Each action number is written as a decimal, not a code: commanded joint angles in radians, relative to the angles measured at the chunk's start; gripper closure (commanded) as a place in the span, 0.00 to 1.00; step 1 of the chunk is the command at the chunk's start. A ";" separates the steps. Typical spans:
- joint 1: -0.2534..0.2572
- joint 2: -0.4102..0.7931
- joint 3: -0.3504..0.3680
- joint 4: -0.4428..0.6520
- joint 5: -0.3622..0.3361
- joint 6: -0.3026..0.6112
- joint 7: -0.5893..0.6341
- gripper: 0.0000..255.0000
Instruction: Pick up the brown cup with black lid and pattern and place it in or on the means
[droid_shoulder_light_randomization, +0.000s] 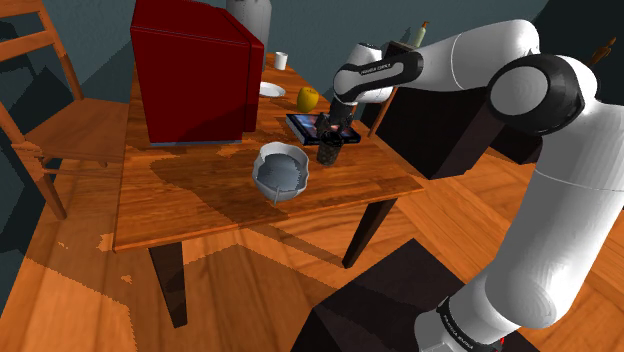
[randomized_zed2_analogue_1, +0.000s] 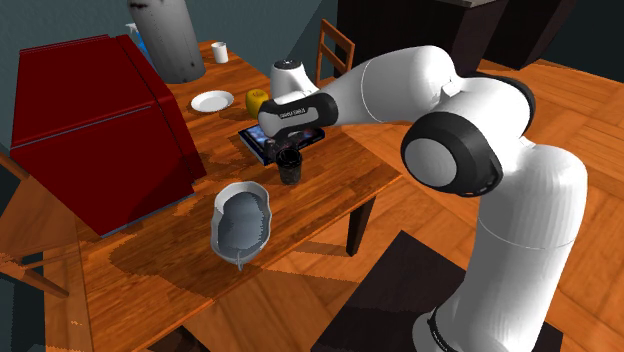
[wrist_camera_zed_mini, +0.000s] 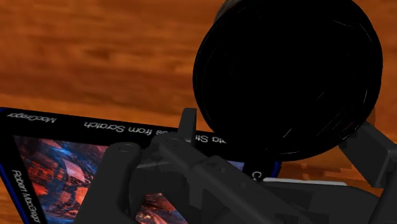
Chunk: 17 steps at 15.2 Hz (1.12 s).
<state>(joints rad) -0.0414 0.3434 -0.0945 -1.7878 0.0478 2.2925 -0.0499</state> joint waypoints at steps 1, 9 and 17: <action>-0.001 0.006 0.000 -0.002 0.001 0.009 -0.001 0.00; -0.001 0.007 0.000 -0.002 0.001 0.009 -0.001 1.00; -0.001 0.006 0.000 -0.002 0.001 0.009 -0.001 1.00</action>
<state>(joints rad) -0.0420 0.3492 -0.0941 -1.7882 0.0488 2.3012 -0.0509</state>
